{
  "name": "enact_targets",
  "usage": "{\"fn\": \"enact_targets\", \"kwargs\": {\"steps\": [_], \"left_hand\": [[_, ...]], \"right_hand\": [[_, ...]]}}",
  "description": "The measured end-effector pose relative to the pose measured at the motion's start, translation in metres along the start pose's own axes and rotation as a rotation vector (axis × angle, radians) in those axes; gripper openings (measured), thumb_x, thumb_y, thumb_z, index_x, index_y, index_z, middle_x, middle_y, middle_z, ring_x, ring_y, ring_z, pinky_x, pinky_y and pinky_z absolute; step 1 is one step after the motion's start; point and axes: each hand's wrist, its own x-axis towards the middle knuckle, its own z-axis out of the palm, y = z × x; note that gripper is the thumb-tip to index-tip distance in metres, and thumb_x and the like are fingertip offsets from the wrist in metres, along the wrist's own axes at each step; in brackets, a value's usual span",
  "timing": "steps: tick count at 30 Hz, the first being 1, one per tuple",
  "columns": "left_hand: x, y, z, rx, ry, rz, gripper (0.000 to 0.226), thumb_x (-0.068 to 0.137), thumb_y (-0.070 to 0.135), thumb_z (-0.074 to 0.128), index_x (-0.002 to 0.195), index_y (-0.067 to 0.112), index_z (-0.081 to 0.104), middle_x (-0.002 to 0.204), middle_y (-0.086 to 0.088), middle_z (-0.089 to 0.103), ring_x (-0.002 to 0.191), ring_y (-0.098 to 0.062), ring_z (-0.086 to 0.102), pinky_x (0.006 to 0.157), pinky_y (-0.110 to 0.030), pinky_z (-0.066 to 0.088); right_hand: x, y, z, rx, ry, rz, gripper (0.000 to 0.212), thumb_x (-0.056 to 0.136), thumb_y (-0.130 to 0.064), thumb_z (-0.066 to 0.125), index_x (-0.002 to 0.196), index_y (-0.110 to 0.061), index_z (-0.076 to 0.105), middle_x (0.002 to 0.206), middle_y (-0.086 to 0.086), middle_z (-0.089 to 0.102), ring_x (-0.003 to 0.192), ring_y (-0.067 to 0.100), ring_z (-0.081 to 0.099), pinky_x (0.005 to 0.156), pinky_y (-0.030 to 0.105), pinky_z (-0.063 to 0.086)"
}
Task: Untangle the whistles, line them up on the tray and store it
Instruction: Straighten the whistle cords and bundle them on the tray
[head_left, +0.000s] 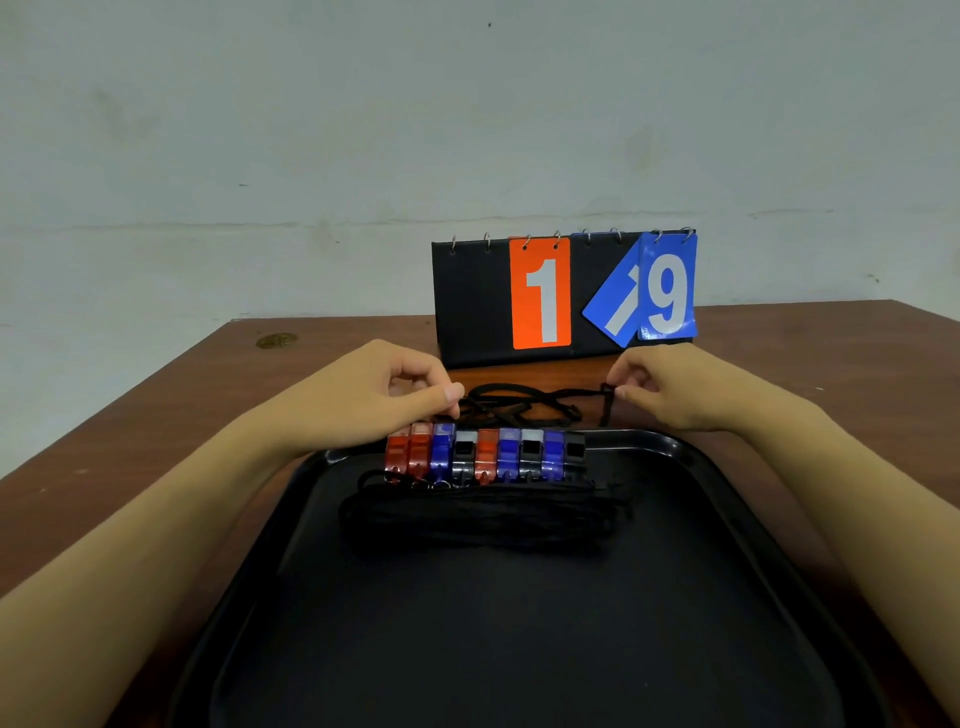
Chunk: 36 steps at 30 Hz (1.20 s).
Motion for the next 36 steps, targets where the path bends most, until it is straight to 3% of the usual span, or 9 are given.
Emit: {"fn": "enact_targets", "kwargs": {"steps": [5,7,10,14,18,21,26,33,36], "left_hand": [[0.002,0.000,0.003,-0.019,0.061,0.028,0.025,0.101,0.040,0.058,0.093,0.026,0.077,0.095,0.003,0.078,0.092,-0.007,0.072,0.085,-0.021,0.050],[0.003,0.000,0.004,-0.019,0.069,0.045,0.023,0.102,0.039,0.057,0.095,0.028,0.076,0.097,0.004,0.077,0.095,-0.006,0.072,0.085,-0.015,0.048],[0.010,0.002,0.007,-0.017,0.076,0.061,0.018,0.103,0.036,0.059,0.098,0.031,0.075,0.092,0.004,0.076,0.091,-0.006,0.071,0.083,-0.011,0.048],[0.039,0.011,0.008,0.124,0.053,0.079,0.020,0.102,0.039,0.058,0.117,0.031,0.070,0.083,0.004,0.070,0.086,-0.010,0.070,0.094,-0.031,0.056],[0.059,0.018,0.013,0.192,0.011,0.123,0.033,0.100,0.045,0.061,0.129,0.030,0.064,0.073,0.009,0.060,0.067,-0.003,0.061,0.078,-0.027,0.053],[0.061,0.013,0.024,0.221,0.035,0.156,0.032,0.097,0.047,0.065,0.124,0.030,0.066,0.064,0.009,0.051,0.058,-0.002,0.051,0.073,-0.031,0.051],[0.054,0.002,0.024,0.273,0.159,0.170,0.011,0.098,0.039,0.065,0.094,0.030,0.068,0.053,0.010,0.048,0.052,-0.005,0.049,0.062,-0.023,0.044],[0.051,-0.018,0.005,0.375,0.379,0.059,0.011,0.102,0.035,0.058,0.095,0.028,0.064,0.060,0.006,0.063,0.060,-0.010,0.061,0.070,-0.044,0.058],[0.051,-0.026,-0.005,0.344,0.453,-0.027,0.013,0.103,0.032,0.057,0.100,0.022,0.065,0.064,0.007,0.071,0.054,0.001,0.060,0.060,-0.025,0.046]], "right_hand": [[-0.003,-0.015,-0.009,-0.021,0.127,-0.066,0.036,0.106,-0.026,0.048,0.140,-0.014,0.057,0.123,0.007,0.066,0.114,0.023,0.058,0.093,0.028,0.043],[-0.004,-0.020,-0.009,-0.024,0.142,-0.090,0.034,0.107,-0.026,0.046,0.135,-0.015,0.061,0.123,0.009,0.063,0.115,0.024,0.058,0.096,0.031,0.044],[-0.005,-0.022,-0.006,-0.003,0.159,-0.121,0.028,0.106,-0.029,0.047,0.122,-0.020,0.068,0.109,0.004,0.061,0.103,0.020,0.059,0.084,0.027,0.045],[-0.004,-0.027,-0.005,0.152,0.303,-0.162,0.016,0.103,-0.029,0.055,0.111,-0.021,0.068,0.104,-0.002,0.065,0.094,0.013,0.059,0.081,0.022,0.047],[-0.008,-0.041,-0.001,0.284,0.445,-0.199,0.013,0.100,-0.031,0.060,0.107,-0.024,0.069,0.097,-0.008,0.071,0.087,0.009,0.064,0.079,0.020,0.051],[-0.011,-0.049,-0.001,0.379,0.480,-0.224,0.015,0.100,-0.025,0.060,0.109,-0.025,0.072,0.095,-0.012,0.073,0.091,0.005,0.065,0.079,0.013,0.050],[-0.018,-0.059,-0.005,0.454,0.480,-0.303,0.016,0.102,-0.024,0.059,0.110,-0.028,0.072,0.094,-0.016,0.072,0.080,-0.005,0.062,0.073,0.009,0.046],[-0.018,-0.056,-0.003,0.444,0.467,-0.299,0.013,0.104,-0.024,0.054,0.107,-0.025,0.066,0.087,-0.015,0.066,0.080,-0.006,0.060,0.074,0.007,0.044],[-0.018,-0.052,-0.006,0.457,0.498,-0.273,0.014,0.105,-0.024,0.051,0.107,-0.026,0.065,0.085,-0.017,0.064,0.081,-0.007,0.060,0.074,0.005,0.043]]}}
